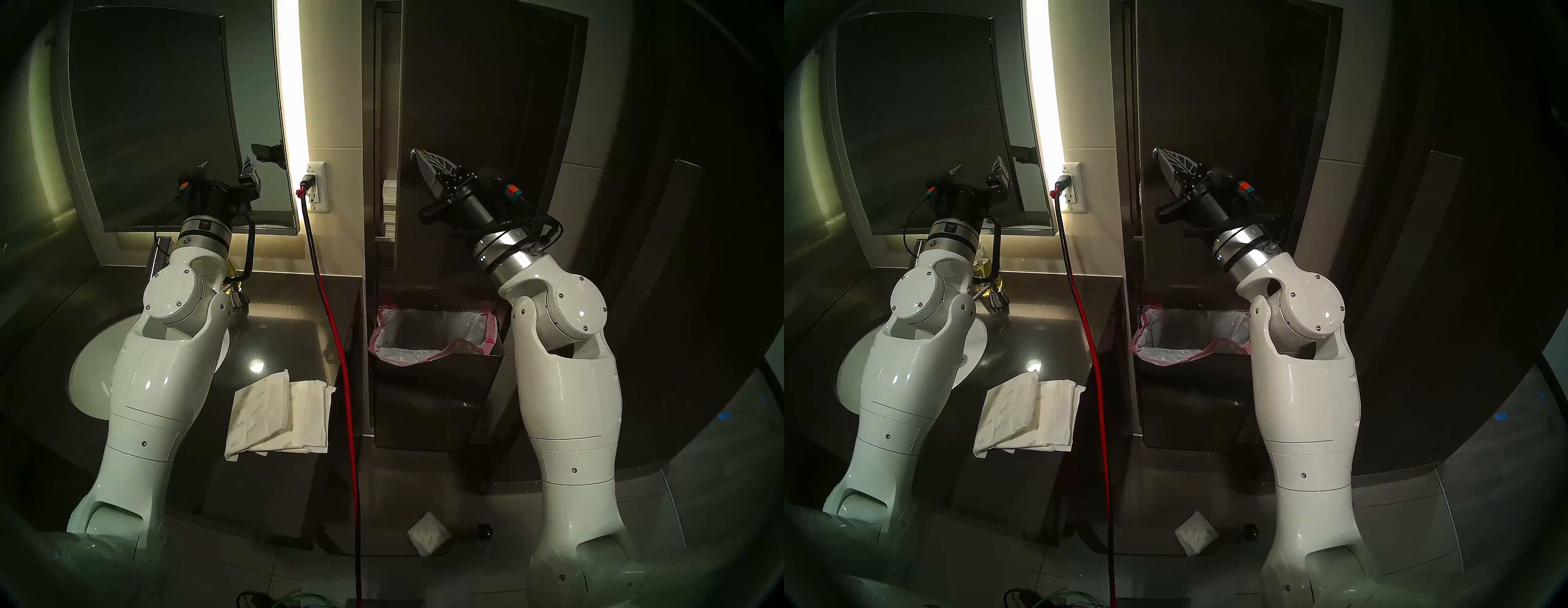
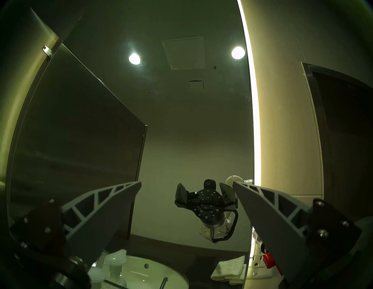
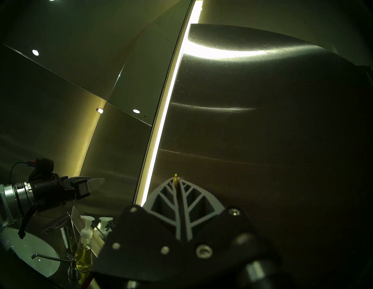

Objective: Twist key and open towel dispenser

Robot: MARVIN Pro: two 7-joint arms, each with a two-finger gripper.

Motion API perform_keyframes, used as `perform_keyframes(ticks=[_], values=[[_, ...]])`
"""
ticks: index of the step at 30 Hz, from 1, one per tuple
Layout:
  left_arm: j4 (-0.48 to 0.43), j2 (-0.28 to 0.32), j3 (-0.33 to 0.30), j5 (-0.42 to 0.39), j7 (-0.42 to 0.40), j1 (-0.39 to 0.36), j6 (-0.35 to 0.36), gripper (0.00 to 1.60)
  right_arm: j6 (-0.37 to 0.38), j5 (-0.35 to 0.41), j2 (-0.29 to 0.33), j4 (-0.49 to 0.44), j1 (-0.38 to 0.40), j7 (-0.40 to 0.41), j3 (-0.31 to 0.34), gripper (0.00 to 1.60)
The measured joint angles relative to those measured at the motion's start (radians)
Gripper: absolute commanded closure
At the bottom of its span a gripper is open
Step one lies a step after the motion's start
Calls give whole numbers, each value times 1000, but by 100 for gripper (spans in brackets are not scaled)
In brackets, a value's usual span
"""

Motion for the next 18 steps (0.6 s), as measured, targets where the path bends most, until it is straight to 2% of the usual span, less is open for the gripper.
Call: perform_keyframes(ticks=[18], values=[[0, 0, 0, 0, 0, 0, 0, 0, 7, -17, -8, -5, 0, 7, 12, 160]])
